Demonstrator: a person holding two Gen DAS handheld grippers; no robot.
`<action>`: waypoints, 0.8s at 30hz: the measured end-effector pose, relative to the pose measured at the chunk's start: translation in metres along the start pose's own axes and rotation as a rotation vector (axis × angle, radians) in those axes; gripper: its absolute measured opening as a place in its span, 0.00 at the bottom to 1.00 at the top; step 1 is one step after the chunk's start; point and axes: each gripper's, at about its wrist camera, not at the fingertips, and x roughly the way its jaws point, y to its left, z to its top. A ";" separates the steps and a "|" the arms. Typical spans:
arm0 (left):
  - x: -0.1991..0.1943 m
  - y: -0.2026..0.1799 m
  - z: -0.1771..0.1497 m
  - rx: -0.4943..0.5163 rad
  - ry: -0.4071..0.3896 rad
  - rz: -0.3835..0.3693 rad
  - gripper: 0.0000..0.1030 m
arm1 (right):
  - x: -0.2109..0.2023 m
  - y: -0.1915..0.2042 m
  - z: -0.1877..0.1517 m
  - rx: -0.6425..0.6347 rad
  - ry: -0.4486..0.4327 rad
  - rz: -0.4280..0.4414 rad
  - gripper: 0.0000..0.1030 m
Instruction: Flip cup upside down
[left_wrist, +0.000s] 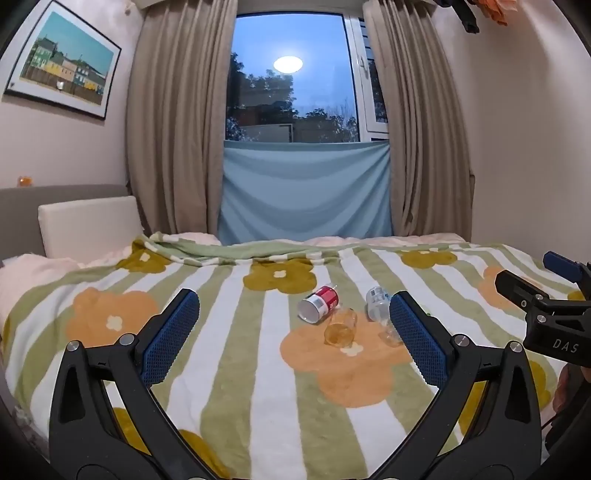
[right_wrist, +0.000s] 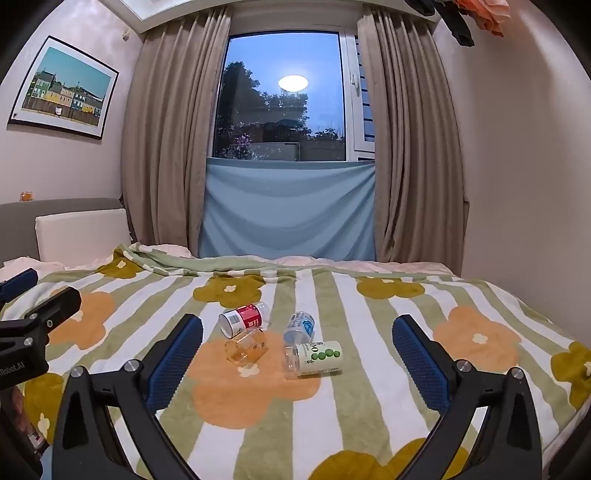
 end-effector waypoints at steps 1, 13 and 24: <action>0.000 0.001 0.000 0.000 0.001 0.000 1.00 | 0.000 -0.002 0.000 0.003 0.002 0.000 1.00; -0.001 0.003 0.000 -0.016 -0.006 -0.014 1.00 | 0.008 0.004 -0.003 -0.008 0.013 -0.009 1.00; 0.000 0.006 0.004 -0.020 0.006 -0.022 1.00 | 0.010 0.005 -0.004 -0.005 0.010 -0.008 1.00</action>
